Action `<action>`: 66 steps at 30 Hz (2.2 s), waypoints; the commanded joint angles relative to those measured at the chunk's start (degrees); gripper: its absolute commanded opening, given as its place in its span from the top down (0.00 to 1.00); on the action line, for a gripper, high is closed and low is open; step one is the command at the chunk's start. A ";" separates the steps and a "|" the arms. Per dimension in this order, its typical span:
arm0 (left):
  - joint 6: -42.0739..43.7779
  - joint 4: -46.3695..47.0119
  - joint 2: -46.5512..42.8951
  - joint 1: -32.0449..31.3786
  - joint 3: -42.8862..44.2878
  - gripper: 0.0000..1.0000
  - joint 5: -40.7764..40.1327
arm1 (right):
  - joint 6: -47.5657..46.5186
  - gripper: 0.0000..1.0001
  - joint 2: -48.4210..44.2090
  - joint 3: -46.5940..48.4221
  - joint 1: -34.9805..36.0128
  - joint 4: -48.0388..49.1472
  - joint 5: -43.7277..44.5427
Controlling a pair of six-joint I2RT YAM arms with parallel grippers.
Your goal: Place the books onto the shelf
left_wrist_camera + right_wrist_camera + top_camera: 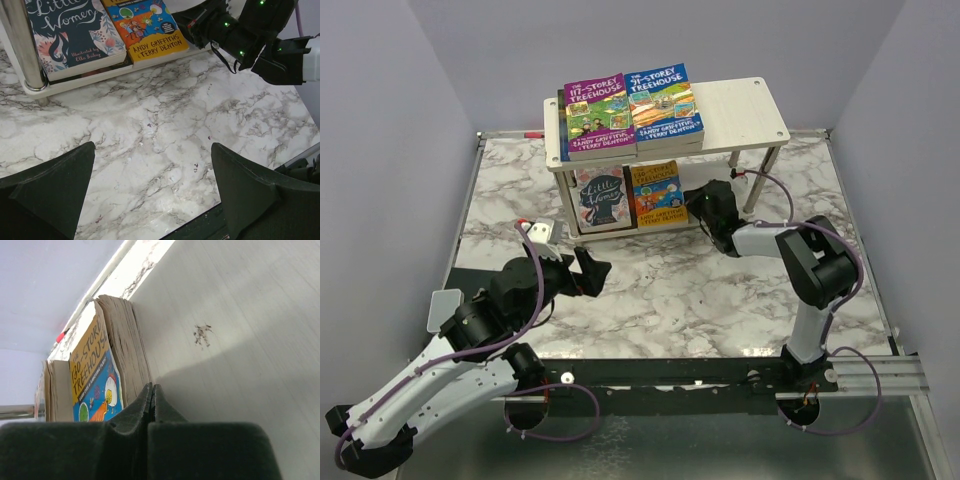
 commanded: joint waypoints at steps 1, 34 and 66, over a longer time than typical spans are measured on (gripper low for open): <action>0.99 1.03 -0.68 0.23 -0.75 0.01 1.70 | -1.28 0.99 3.05 2.52 0.38 1.72 -2.64; 1.46 1.21 -1.10 0.21 -0.86 0.01 1.84 | -12.73 0.44 -35.69 -17.89 0.46 -12.89 1.00; 1.79 1.56 -2.17 0.51 -1.30 0.01 -0.50 | -20.63 0.10 -85.04 -22.91 0.46 -42.62 -38.74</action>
